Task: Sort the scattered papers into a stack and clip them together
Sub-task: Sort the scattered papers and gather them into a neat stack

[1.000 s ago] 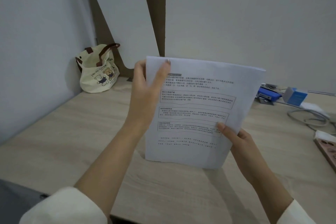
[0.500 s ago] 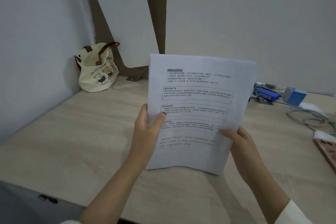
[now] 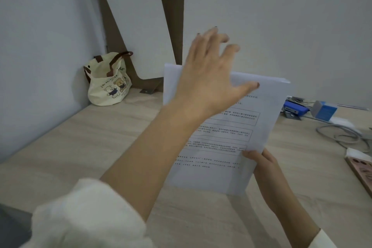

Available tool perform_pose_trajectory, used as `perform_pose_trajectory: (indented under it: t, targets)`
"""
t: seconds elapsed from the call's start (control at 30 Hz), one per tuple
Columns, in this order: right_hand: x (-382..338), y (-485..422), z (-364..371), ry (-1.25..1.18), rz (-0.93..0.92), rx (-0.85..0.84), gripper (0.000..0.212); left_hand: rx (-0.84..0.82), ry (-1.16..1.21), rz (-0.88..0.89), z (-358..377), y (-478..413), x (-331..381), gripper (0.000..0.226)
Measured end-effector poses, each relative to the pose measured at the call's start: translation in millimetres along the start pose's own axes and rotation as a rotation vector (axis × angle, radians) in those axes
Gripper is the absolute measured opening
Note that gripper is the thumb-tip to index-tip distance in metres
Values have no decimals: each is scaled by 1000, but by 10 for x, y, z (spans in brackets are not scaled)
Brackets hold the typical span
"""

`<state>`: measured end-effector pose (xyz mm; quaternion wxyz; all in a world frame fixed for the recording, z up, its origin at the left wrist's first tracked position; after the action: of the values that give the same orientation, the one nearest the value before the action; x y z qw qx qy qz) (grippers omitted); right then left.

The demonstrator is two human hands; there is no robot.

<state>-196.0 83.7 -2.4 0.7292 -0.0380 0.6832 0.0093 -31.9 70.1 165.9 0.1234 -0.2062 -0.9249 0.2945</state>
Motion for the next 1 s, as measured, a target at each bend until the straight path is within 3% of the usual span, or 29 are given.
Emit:
perform_pose_trajectory:
  t: [0.13, 0.27, 0.4, 0.47, 0.63, 0.73, 0.83, 0.87, 0.93, 1.0]
  targets:
    - [1, 19, -5, -1, -6, -9, 32, -473, -91, 63, 102, -346, 99, 63]
    - [26, 12, -35, 13, -14, -51, 30, -556, -123, 104, 103, -372, 99, 37]
    - [227, 22, -128, 146, 127, -146, 24, -448, -58, 202, 20, -253, 41, 26]
    - [327, 28, -243, 195, 187, -93, 30, -367, -4, 189, -37, -170, -47, 22]
    - [166, -17, -676, 32, 102, -5, 94, -165, 400, 17, -168, 43, -413, 20]
    - [-29, -19, -704, -60, 22, -96, 83, -57, 750, -128, 0, 269, -653, 18]
    - [-104, -31, -622, -80, 5, -137, 39, 79, 982, -274, 304, 544, -815, 11]
    - [-134, -39, -607, -80, -13, -118, 34, 110, 1041, -331, 406, 648, -854, 10]
    - [-133, -61, -616, -64, -57, -91, 39, 141, 1143, -440, 631, 875, -943, 10]
    - [-22, -56, -640, -19, -41, -78, 57, 96, 1230, -548, 879, 1117, -1017, 12]
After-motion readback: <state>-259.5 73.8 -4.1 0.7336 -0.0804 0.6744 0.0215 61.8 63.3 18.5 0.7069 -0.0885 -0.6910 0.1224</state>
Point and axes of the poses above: each hand's wrist, its own y-axis away from the middle knuckle, its own z-axis out of the palm, x = y × z, the point moved 2 cm from there along -y, towards the middle knuckle, and after that the axes turned 9 degrees about -x, right-handed, at the moved point
